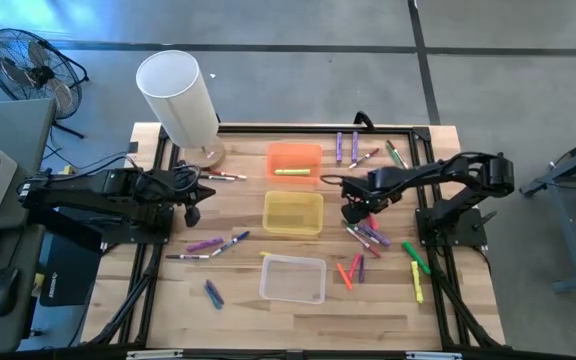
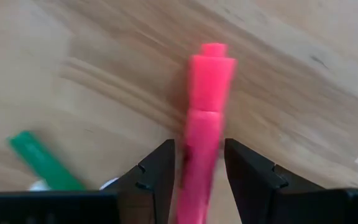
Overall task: Pick & Place Markers
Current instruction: Put the pink highlighter pen into the orange bin
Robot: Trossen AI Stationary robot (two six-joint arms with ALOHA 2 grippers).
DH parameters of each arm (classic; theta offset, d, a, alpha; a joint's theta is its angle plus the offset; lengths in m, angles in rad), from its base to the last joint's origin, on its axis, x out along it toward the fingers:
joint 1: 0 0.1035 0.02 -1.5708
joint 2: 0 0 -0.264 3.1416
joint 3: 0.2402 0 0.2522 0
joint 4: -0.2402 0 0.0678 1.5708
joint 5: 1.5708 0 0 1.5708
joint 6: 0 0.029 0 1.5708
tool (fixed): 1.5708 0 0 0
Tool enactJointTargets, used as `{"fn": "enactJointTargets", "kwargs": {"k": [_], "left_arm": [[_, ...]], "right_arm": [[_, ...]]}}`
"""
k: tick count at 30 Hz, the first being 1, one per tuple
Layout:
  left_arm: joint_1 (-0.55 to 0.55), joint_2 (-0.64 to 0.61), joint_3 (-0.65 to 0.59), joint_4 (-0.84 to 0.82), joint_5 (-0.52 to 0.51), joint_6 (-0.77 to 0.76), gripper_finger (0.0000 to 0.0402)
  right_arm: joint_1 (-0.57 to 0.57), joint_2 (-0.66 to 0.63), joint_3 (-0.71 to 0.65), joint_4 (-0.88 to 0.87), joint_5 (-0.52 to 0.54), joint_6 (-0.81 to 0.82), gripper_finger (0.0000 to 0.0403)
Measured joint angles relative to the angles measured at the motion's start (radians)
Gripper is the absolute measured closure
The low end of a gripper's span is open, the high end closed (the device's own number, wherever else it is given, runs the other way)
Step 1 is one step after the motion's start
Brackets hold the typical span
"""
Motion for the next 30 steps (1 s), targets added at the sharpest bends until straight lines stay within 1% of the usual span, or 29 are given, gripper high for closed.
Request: {"fn": "enactJointTargets", "kwargs": {"k": [2, 4, 8, 9, 13, 15, 18, 21, 24, 27, 30], "left_arm": [[0.000, 0.000, 0.000, 0.000, 0.004, 0.008, 0.0401], [0.000, 0.000, 0.000, 0.000, 0.005, 0.009, 0.0401], [0.000, 0.000, 0.000, 0.000, 0.005, 0.009, 0.0401], [0.000, 0.000, 0.000, 0.000, 0.005, 0.009, 0.0401], [0.000, 0.000, 0.000, 0.000, 0.005, 0.009, 0.0401], [0.000, 0.000, 0.000, 0.000, 0.005, 0.009, 0.0401], [0.000, 0.000, 0.000, 0.001, 0.005, 0.007, 0.0401], [0.000, 0.000, 0.000, 0.003, 0.005, 0.006, 0.0401], [0.000, 0.000, 0.000, 0.003, 0.005, 0.006, 0.0401], [0.000, 0.000, 0.000, 0.004, 0.005, 0.006, 0.0401], [0.000, 0.001, 0.000, 0.004, 0.005, 0.006, 0.0401]], "right_arm": [[0.000, -0.003, -0.019, 0.012, 0.011, 0.000, 0.0277], [0.001, -0.005, -0.038, 0.025, 0.016, -0.010, 0.0290], [0.001, -0.005, -0.052, 0.053, 0.025, -0.017, 0.0345], [0.001, -0.008, -0.053, 0.058, 0.028, -0.025, 0.0352], [0.001, -0.014, -0.023, 0.042, 0.036, -0.070, 0.0352], [-0.001, -0.028, 0.011, 0.028, 0.063, -0.105, 0.0352], [-0.019, -0.087, 0.099, -0.028, 0.094, -0.168, 0.0352], [-0.052, -0.122, 0.210, -0.086, 0.157, -0.259, 0.0352], [-0.099, -0.140, 0.373, -0.096, 0.214, -0.416, 0.0352], [-0.150, -0.093, 0.551, -0.094, 0.230, -0.572, 0.0352], [-0.187, 0.012, 0.744, -0.098, 0.225, -0.703, 0.0352]]}}
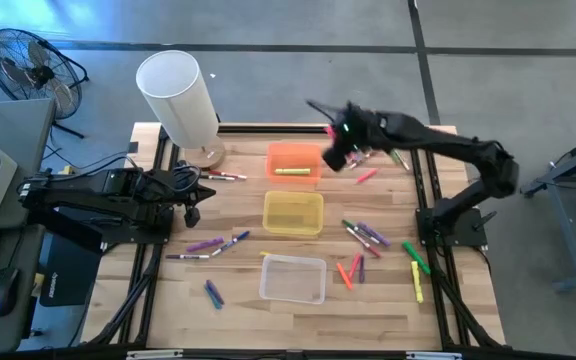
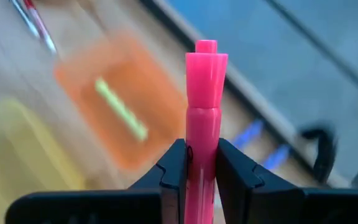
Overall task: Pick & Place Markers
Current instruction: Put the pink highlighter pen into the orange bin, then put the blue marker pen into the yellow bin
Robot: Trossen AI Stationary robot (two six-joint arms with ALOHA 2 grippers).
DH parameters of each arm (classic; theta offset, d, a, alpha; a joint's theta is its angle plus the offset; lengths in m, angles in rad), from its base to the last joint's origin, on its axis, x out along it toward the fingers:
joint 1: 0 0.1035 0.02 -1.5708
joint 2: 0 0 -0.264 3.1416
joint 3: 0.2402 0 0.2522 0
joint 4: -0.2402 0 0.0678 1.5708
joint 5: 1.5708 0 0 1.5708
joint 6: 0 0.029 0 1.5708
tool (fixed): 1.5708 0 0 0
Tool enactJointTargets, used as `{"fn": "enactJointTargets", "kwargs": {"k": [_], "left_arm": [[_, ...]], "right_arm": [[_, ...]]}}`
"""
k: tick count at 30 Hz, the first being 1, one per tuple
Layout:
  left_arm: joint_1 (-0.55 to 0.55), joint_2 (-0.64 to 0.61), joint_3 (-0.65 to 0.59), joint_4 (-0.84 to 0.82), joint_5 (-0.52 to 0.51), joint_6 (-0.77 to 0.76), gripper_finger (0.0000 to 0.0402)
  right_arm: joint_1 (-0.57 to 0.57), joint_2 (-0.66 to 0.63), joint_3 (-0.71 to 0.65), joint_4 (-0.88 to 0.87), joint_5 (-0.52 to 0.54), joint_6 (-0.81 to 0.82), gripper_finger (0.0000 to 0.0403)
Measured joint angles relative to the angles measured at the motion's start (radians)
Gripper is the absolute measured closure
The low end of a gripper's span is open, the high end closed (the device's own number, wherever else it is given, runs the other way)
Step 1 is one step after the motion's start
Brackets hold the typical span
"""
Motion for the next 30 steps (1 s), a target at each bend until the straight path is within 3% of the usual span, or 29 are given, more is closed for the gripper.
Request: {"fn": "enactJointTargets", "kwargs": {"k": [8, 15, 20, 26, 30], "left_arm": [[0.000, 0.002, 0.000, 0.000, -0.005, 0.000, 0.0402], [0.000, 0.002, 0.000, -0.001, -0.004, 0.000, 0.0402], [0.000, 0.002, 0.000, -0.004, 0.002, 0.000, 0.0399], [0.000, 0.026, 0.000, -0.004, -0.017, -0.005, 0.0351], [0.000, 0.058, 0.000, -0.001, -0.017, -0.008, 0.0302]], "right_arm": [[-0.016, 0.440, 0.455, -0.078, -0.135, -0.206, 0.0352], [-0.017, 0.714, 0.623, -0.216, -0.176, -0.285, 0.0352], [-0.017, 0.767, 0.617, -0.244, -0.179, -0.291, 0.0342], [-0.017, 0.750, 0.608, -0.254, -0.156, -0.254, 0.0242], [-0.018, 0.681, 0.608, -0.316, -0.126, -0.177, 0.0213]]}}
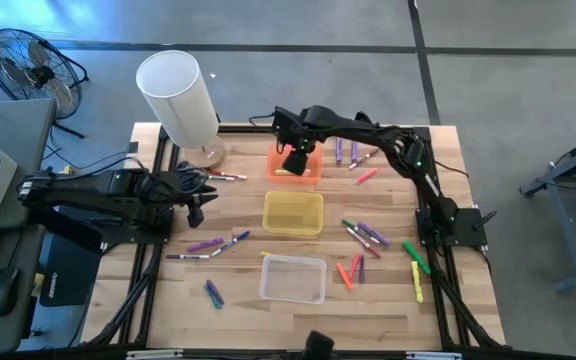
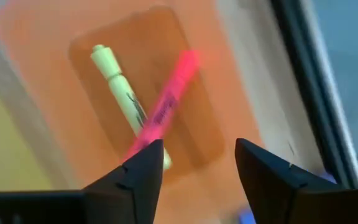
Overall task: Pick & Place Markers
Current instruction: Put the blue marker pen into the yellow bin
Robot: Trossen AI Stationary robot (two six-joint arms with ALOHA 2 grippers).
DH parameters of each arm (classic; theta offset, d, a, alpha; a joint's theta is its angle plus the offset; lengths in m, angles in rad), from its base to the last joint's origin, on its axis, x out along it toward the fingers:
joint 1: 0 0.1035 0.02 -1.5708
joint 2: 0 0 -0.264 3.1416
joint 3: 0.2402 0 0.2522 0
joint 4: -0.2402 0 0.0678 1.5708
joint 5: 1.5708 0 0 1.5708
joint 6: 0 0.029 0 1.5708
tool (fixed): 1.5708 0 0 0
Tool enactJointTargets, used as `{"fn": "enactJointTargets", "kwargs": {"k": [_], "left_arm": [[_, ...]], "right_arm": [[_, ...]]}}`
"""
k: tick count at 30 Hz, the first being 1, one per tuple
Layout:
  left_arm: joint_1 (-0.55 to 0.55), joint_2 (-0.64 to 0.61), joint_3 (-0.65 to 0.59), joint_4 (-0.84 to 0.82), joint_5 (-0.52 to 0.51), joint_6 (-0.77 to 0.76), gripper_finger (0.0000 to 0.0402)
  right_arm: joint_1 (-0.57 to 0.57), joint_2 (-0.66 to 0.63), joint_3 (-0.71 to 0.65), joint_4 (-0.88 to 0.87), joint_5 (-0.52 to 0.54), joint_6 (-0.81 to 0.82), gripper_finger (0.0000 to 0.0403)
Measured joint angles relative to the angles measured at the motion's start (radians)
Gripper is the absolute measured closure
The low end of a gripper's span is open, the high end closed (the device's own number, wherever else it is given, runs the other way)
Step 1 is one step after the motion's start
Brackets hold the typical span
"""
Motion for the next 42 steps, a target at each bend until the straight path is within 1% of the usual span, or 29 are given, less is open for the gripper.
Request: {"fn": "enactJointTargets", "kwargs": {"k": [2, 4, 7, 10, 13, 16, 20, 24, 28, 31, 34, 38, 42], "left_arm": [[0.000, 0.023, 0.000, 0.014, 0.001, -0.007, 0.0285], [0.000, 0.043, 0.000, 0.035, 0.007, -0.030, 0.0278], [0.000, 0.073, 0.005, 0.054, 0.009, -0.049, 0.0276], [0.000, 0.141, 0.029, 0.041, 0.009, -0.054, 0.0275], [0.000, 0.234, 0.068, 0.027, 0.012, -0.082, 0.0275], [0.000, 0.330, 0.120, -0.037, 0.043, -0.099, 0.0275], [0.000, 0.483, 0.193, -0.093, 0.101, -0.110, 0.0275], [0.000, 0.618, 0.243, -0.101, 0.177, -0.169, 0.0275], [0.000, 0.761, 0.258, -0.102, 0.253, -0.188, 0.0275], [0.000, 0.854, 0.265, -0.096, 0.289, -0.227, 0.0275], [0.000, 0.922, 0.265, -0.071, 0.337, -0.258, 0.0275], [0.000, 0.970, 0.265, -0.009, 0.402, -0.301, 0.0275], [-0.001, 0.992, 0.265, 0.040, 0.417, -0.345, 0.0275]], "right_arm": [[0.000, -0.057, 0.000, -0.035, 0.015, 0.056, 0.0213], [0.003, -0.125, 0.000, -0.065, 0.003, 0.107, 0.0222], [0.031, -0.238, -0.003, -0.102, 0.014, 0.167, 0.0246], [0.086, -0.374, -0.067, -0.082, 0.065, 0.224, 0.0273], [0.157, -0.530, -0.194, -0.021, 0.131, 0.327, 0.0296], [0.245, -0.691, -0.369, 0.069, 0.188, 0.455, 0.0309], [0.388, -0.879, -0.618, 0.192, 0.287, 0.596, 0.0313], [0.529, -1.021, -0.830, 0.312, 0.367, 0.766, 0.0313], [0.646, -1.103, -0.991, 0.411, 0.412, 0.877, 0.0313], [0.716, -1.132, -1.069, 0.453, 0.425, 0.898, 0.0313], [0.770, -1.157, -1.119, 0.483, 0.431, 0.900, 0.0313], [0.812, -1.184, -1.158, 0.483, 0.430, 0.918, 0.0313], [0.841, -1.215, -1.187, 0.481, 0.427, 0.917, 0.0313]]}}
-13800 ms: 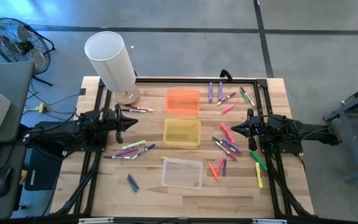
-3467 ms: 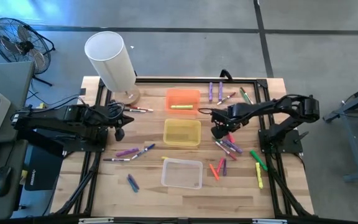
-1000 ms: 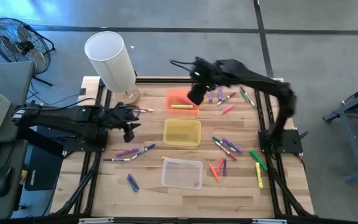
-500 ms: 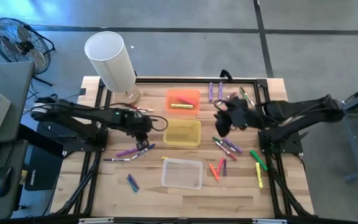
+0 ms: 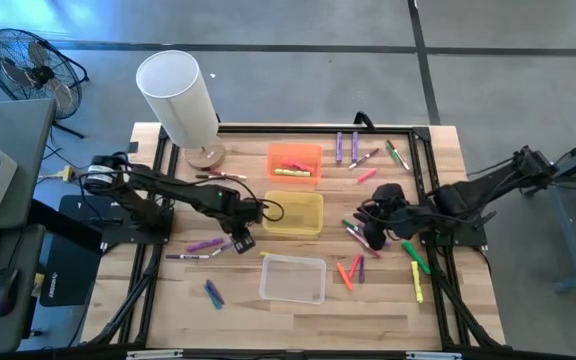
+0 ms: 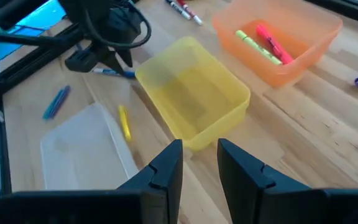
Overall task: Pick & Place Markers
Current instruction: Put the blue marker pen into the yellow bin
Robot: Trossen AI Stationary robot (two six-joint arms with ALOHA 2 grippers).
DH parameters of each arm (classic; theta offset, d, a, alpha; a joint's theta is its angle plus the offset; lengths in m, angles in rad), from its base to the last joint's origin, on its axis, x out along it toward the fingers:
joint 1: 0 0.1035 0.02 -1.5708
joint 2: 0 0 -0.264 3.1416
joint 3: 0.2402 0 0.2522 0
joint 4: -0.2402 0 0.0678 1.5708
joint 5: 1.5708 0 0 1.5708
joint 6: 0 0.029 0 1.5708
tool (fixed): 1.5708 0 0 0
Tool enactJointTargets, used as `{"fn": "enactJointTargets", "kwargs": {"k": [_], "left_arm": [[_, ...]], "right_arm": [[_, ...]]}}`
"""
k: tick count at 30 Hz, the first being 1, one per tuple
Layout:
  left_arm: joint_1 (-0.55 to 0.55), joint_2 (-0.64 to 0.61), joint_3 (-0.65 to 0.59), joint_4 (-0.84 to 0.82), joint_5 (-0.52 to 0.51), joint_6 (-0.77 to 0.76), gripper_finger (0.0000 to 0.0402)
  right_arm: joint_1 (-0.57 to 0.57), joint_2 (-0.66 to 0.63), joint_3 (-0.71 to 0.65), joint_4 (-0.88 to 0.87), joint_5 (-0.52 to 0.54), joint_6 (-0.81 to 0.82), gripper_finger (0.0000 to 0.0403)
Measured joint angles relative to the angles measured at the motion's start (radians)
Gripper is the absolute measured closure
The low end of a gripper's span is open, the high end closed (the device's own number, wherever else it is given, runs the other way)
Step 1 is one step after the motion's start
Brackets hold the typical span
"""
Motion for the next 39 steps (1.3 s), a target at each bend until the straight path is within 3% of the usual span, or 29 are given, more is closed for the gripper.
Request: {"fn": "enactJointTargets", "kwargs": {"k": [12, 18, 21, 26, 28, 39], "left_arm": [[-0.089, 0.071, 0.001, 0.032, -0.145, -0.047, 0.0275], [-0.112, 0.122, 0.004, 0.037, -0.154, -0.041, 0.0277], [-0.112, 0.137, 0.004, 0.026, -0.153, -0.040, 0.0296], [-0.111, 0.139, 0.004, 0.037, -0.146, -0.025, 0.0374], [-0.111, 0.139, 0.004, 0.031, -0.145, -0.041, 0.0378], [-0.111, -0.014, 0.016, -0.064, -0.127, -0.125, 0.0377]], "right_arm": [[0.027, -0.036, -0.006, -0.008, -0.003, -0.089, 0.0313], [0.027, -0.036, -0.006, -0.008, -0.011, -0.111, 0.0313], [0.027, -0.036, -0.006, -0.007, -0.011, -0.132, 0.0313], [0.027, -0.036, -0.006, -0.007, -0.014, -0.135, 0.0313], [0.027, -0.036, -0.006, -0.008, -0.020, -0.139, 0.0313], [0.027, -0.036, -0.006, -0.010, -0.025, -0.161, 0.0313]]}}
